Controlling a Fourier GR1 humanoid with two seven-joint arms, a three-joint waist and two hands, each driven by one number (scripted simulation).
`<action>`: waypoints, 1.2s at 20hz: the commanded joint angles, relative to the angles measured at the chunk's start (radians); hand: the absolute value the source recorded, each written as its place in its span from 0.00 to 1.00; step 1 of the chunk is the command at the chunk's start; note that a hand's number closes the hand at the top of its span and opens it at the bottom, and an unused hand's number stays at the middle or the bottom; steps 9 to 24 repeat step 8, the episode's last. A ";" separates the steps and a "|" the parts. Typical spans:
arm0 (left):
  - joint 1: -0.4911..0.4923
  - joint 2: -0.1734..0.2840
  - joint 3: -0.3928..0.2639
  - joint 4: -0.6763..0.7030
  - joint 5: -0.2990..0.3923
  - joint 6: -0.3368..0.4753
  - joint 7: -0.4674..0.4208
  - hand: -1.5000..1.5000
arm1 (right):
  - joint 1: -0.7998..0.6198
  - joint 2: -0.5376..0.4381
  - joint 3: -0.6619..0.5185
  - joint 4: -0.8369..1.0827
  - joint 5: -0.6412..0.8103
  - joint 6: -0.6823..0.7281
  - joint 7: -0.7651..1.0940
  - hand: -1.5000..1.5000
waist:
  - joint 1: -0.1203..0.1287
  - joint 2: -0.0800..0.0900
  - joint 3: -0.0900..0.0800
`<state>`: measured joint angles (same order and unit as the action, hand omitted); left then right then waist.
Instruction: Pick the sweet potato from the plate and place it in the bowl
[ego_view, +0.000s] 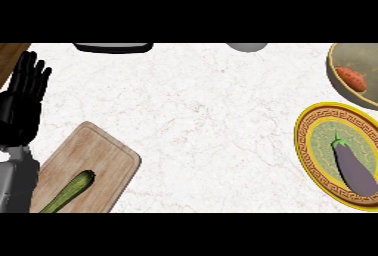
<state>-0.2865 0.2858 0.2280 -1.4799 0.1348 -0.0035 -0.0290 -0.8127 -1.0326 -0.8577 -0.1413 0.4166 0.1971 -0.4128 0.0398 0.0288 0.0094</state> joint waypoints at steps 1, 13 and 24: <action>0.022 -0.003 0.008 -0.007 0.014 -0.010 -0.008 0.50 | 0.081 -0.062 -0.054 0.017 -0.051 0.071 -0.040 0.00 | -0.003 -0.001 0.003; 0.026 -0.019 -0.020 -0.034 -0.016 0.015 0.006 0.50 | 0.191 -0.102 -0.088 0.027 -0.083 0.188 -0.108 0.00 | -0.008 -0.003 0.007; 0.026 -0.019 -0.020 -0.034 -0.016 0.015 0.006 0.50 | 0.191 -0.102 -0.088 0.027 -0.083 0.188 -0.108 0.00 | -0.008 -0.003 0.007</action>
